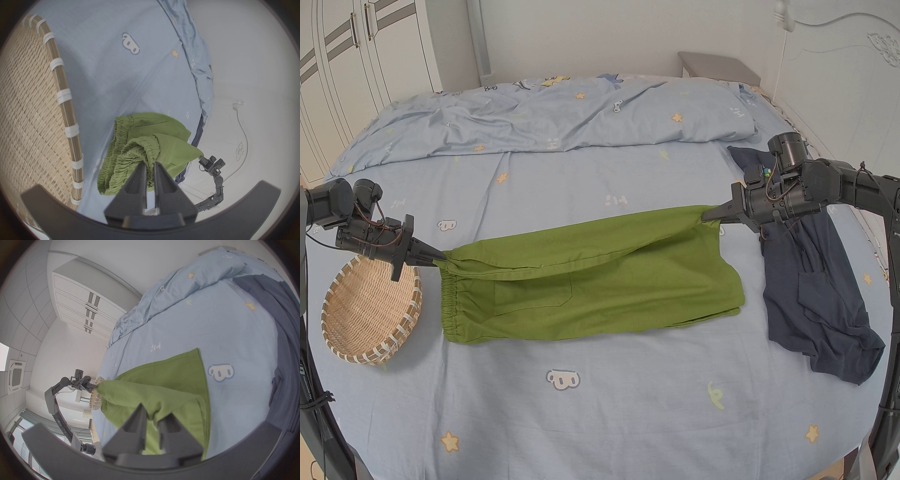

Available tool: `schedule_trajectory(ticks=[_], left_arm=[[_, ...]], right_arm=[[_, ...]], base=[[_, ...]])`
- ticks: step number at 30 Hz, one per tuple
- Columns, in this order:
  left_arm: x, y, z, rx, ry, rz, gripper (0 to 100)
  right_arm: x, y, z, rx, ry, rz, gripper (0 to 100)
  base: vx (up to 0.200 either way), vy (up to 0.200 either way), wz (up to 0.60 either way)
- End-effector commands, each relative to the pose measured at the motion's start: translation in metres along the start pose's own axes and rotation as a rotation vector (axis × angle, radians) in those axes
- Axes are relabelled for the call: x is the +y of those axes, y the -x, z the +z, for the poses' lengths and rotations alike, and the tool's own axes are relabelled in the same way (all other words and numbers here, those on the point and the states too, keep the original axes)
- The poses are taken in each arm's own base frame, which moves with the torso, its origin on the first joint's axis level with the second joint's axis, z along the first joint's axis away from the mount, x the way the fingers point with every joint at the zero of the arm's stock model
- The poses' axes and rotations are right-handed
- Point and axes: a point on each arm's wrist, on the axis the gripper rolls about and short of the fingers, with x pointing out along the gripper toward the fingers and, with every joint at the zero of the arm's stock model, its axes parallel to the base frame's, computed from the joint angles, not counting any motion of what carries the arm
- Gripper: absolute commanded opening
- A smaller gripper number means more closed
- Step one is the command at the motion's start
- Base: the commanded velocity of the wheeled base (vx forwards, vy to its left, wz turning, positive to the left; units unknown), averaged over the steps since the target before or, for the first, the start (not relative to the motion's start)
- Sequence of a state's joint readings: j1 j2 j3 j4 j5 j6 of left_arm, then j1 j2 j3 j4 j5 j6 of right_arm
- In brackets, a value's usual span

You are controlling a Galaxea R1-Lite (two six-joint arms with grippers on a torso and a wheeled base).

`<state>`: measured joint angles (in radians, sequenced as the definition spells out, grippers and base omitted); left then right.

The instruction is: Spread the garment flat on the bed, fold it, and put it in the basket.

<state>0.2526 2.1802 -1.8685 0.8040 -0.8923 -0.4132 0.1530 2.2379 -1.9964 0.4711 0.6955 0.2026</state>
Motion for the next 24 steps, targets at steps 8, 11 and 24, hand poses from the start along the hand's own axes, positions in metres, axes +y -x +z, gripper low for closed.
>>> schedule_trajectory(ticks=[8,11,24], left_arm=[[-0.004,-0.006,0.005,0.004,0.009,-0.006,100],[-0.012,-0.009,0.001,0.015,0.016,-0.01,100],[-0.027,-0.074,0.005,0.098,0.086,-0.034,100]], right_arm=[[-0.005,-0.011,-0.005,0.027,-0.015,0.004,100],[-0.006,-0.012,-0.007,0.033,-0.02,0.003,100],[-0.005,-0.004,-0.024,0.043,-0.036,-0.003,100]], base=[[0.0,0.0,0.0],[0.0,0.0,0.0],[0.0,0.0,0.0]])
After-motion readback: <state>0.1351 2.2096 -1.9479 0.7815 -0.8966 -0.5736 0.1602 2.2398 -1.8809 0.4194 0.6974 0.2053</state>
